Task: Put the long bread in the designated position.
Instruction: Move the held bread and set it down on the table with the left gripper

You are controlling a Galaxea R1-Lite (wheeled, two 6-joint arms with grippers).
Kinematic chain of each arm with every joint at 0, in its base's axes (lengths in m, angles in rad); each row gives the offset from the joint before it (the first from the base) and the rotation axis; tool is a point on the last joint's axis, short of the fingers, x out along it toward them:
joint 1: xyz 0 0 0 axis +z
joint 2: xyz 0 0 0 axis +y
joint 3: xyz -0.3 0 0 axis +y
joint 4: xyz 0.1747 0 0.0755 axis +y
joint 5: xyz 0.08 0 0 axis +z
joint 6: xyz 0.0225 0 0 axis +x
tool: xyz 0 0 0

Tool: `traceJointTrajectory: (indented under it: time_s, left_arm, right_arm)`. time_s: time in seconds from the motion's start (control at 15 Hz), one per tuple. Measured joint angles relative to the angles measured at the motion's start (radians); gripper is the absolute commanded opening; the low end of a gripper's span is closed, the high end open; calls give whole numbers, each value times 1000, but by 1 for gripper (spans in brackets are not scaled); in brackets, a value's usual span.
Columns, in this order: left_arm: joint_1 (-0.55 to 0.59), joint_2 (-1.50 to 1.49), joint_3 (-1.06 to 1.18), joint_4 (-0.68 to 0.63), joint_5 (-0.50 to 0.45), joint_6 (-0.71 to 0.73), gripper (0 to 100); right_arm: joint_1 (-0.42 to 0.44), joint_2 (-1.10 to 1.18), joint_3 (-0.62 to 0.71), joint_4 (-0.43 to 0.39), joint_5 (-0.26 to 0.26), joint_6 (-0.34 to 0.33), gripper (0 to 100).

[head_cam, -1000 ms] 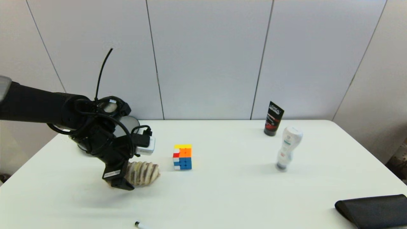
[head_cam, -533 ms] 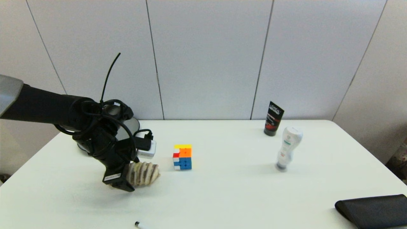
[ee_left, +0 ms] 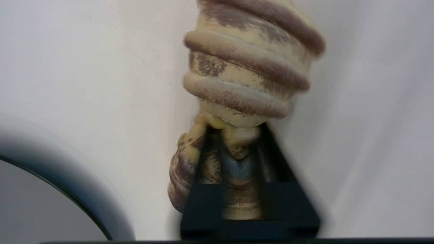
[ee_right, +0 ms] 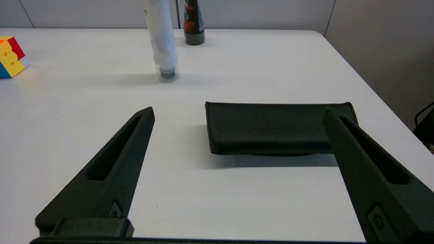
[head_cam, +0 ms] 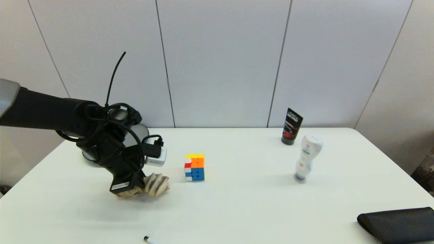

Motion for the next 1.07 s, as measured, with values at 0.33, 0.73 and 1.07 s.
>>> traceJointTrajectory:
  time_s: [0.33,0.73,1.07]
  left_arm:
    - [24,-49,1,10,6,7,0]
    - [148,-101,3,103,9,97,0]
    - [309,-103,-7,117,7,267,0]
  right_arm:
    - [0,0,0,0,0,0,100]
    - [0,0,0,0,0,0,100]
    - [0,0,0,0,0,2,100]
